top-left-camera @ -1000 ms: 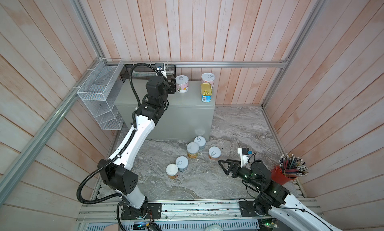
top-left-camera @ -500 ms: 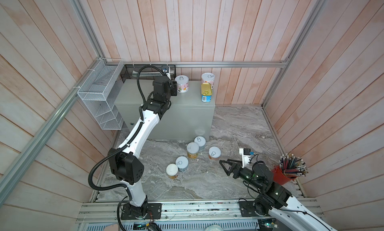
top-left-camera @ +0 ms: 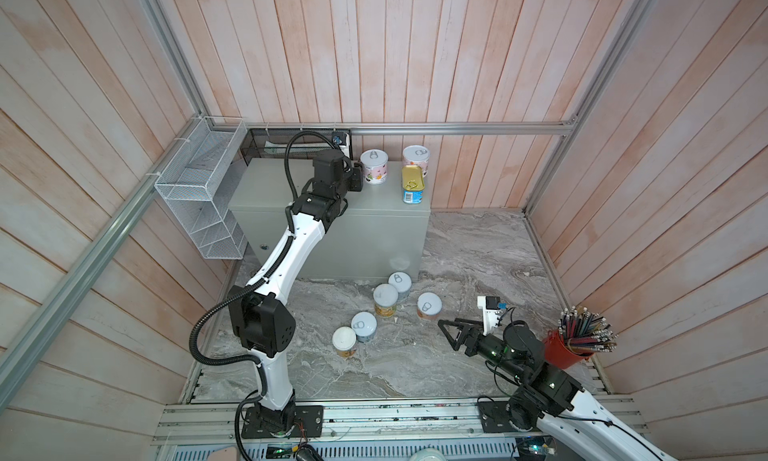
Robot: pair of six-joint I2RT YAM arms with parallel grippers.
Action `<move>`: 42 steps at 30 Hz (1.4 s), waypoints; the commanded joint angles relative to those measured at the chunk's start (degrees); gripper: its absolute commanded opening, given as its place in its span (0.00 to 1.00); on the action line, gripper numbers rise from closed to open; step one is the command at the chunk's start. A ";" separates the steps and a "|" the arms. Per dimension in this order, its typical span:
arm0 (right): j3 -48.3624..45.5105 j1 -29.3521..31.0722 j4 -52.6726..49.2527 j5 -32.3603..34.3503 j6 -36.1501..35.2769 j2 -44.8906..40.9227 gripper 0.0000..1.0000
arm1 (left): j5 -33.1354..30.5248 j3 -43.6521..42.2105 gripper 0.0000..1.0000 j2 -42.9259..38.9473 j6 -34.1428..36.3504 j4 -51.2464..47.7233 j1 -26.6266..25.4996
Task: Place and organize the canned foods onto the counter
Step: 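Raise the open left gripper away from the placed pink can, then lower the left gripper toward the floor cans while the right gripper advances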
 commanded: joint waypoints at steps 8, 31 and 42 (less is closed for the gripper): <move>1.69 0.06 -3.39 2.87 -0.86 1.39 0.92 | 0.87 -0.23 0.68 -1.96 -1.30 -0.21 0.11; 11.33 -0.96 -3.34 7.49 -15.83 15.71 0.95 | -10.99 -18.02 1.00 -21.37 -4.76 -4.29 -0.62; 20.72 -5.27 -12.15 6.27 -24.20 24.58 0.98 | -20.86 -33.56 1.00 -33.01 -4.02 -7.84 -14.22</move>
